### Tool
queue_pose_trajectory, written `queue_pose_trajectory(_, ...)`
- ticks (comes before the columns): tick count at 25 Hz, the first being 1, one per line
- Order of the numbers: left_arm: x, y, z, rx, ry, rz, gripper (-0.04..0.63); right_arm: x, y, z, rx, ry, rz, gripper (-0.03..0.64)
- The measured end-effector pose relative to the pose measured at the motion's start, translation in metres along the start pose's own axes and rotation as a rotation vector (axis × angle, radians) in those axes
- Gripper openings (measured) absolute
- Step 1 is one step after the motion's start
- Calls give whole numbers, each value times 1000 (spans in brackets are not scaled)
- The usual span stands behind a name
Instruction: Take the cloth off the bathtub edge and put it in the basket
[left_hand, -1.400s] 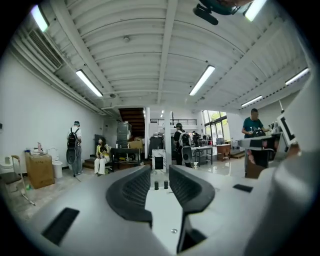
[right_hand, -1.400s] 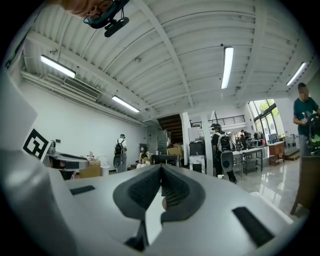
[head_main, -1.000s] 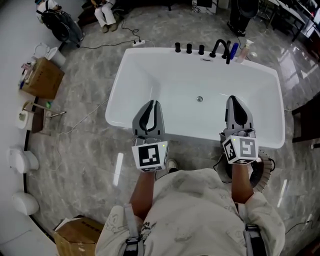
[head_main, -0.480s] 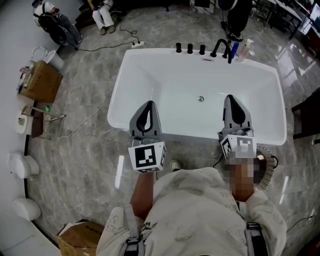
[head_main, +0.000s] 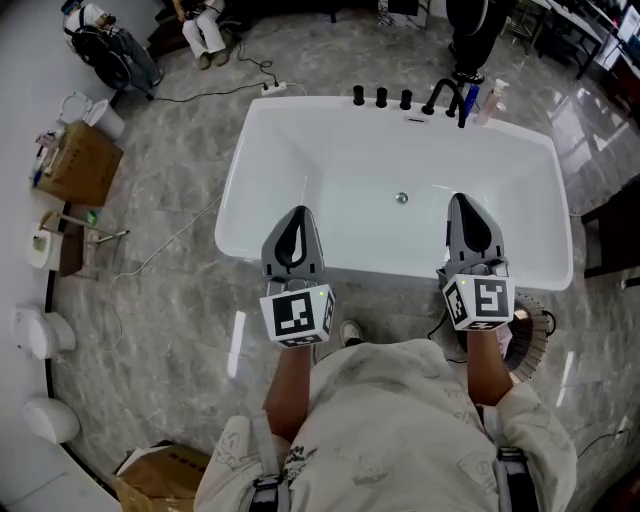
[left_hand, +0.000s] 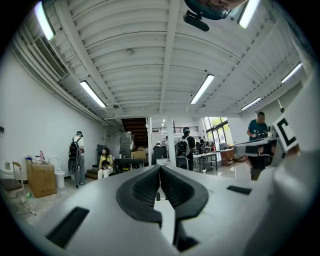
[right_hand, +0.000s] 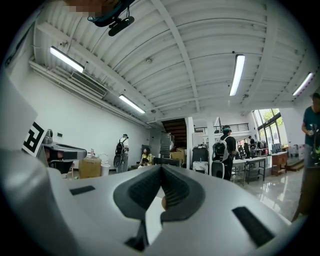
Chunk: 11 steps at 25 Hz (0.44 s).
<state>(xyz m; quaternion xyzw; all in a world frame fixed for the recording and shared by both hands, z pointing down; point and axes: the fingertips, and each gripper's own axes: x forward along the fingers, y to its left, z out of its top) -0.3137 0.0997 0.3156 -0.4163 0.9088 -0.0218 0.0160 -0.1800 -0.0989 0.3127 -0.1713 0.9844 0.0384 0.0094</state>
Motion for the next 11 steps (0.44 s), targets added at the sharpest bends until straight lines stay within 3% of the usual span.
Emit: queue_pose_trajectory(11, 4, 18, -5, -2, -8, -15, 5, 14, 23, -2, -20, 21, 19, -11)
